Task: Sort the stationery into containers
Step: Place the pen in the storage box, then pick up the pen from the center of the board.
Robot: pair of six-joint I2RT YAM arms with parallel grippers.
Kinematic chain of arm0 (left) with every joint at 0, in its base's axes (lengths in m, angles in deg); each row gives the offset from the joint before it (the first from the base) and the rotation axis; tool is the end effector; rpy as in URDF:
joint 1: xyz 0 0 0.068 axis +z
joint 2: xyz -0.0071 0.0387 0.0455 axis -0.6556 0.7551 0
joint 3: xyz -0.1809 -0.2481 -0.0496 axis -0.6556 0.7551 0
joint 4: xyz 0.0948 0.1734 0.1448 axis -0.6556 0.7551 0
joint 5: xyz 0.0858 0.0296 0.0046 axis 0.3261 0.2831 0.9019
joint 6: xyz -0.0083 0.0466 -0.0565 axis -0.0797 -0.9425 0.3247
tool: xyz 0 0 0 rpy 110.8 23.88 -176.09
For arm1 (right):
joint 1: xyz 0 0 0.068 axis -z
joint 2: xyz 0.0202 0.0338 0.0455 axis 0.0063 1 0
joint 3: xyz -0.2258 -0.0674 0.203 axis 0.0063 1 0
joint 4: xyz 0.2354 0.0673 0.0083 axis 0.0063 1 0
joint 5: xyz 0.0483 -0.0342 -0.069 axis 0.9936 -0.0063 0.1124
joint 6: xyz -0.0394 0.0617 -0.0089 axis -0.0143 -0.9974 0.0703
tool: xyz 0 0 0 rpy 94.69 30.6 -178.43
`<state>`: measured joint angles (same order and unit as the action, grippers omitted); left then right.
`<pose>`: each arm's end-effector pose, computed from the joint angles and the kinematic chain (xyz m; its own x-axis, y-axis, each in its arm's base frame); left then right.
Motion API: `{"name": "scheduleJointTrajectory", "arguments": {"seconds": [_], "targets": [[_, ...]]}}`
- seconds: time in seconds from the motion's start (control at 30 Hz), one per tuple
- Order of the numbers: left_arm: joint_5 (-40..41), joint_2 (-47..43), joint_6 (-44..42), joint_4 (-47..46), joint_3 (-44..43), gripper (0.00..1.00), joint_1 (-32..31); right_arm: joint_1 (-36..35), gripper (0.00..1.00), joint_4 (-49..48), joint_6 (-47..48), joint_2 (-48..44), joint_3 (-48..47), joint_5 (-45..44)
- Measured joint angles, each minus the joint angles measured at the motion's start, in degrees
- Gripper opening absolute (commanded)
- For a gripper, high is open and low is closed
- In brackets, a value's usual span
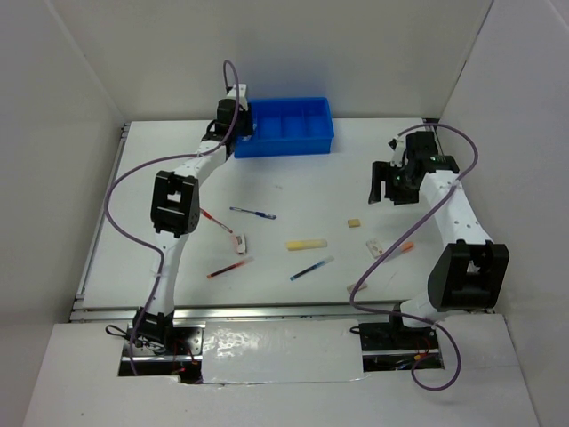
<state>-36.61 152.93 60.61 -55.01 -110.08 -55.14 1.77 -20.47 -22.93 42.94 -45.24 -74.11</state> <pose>0.6119 -0.1494 0.2426 -0.2581 -0.1744 -0.9503 0.1106 0.9718 -0.2084 0.2935 0.0017 0.3161 -0.8705 0.0105 -0.4921 -0.0831 0.9823 0.1679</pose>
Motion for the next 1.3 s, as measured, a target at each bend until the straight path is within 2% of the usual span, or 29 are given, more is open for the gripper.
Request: {"name": "scheduleJointTrajectory", "arguments": {"seconds": [0.1,0.2,0.33,0.47,0.57,0.7,0.87,1.0,1.17,1.3], "targets": [[0.0,0.9,-0.3,-0.2,-0.9,0.75,0.2,0.7,0.82,0.7,0.9,0.0,0.0,-0.9],[-0.1,1.8,-0.3,0.1,-1.7,0.83,0.3,0.8,0.82,1.1,1.7,0.0,0.0,-1.6],[0.0,1.9,-0.2,0.2,-2.1,0.86,0.5,1.1,0.80,1.6,4.3,0.0,0.0,-1.9],[-0.3,1.6,-0.3,-0.7,-2.5,0.85,0.6,1.8,0.67,2.1,9.0,-0.1,-0.1,-2.1],[-2.3,-1.1,-1.2,-0.5,-0.4,0.85,0.7,2.3,0.60,4.4,15.1,-0.3,-0.3,-2.7],[-11.2,-10.3,-4.7,1.6,5.7,0.86,1.0,2.9,0.60,5.6,25.4,-3.8,3.0,-4.0],[-29.7,-23.9,-10.6,5.4,11.3,0.84,1.4,4.3,0.63,5.7,41.2,-11.0,11.5,-5.7],[-40.5,-33.3,-12.3,6.3,20.6,0.84,1.4,4.5,0.65,4.8,52.7,-11.8,16.7,-6.5],[-49.2,-36.7,-14.1,9.3,30.4,0.82,1.3,4.5,0.71,2.8,61.8,-9.4,19.6,-6.4],[-53.7,-35.5,-17.7,16.4,32.1,0.80,1.2,4.2,0.74,2.1,66.1,-5.2,19.4,-5.6]]}}
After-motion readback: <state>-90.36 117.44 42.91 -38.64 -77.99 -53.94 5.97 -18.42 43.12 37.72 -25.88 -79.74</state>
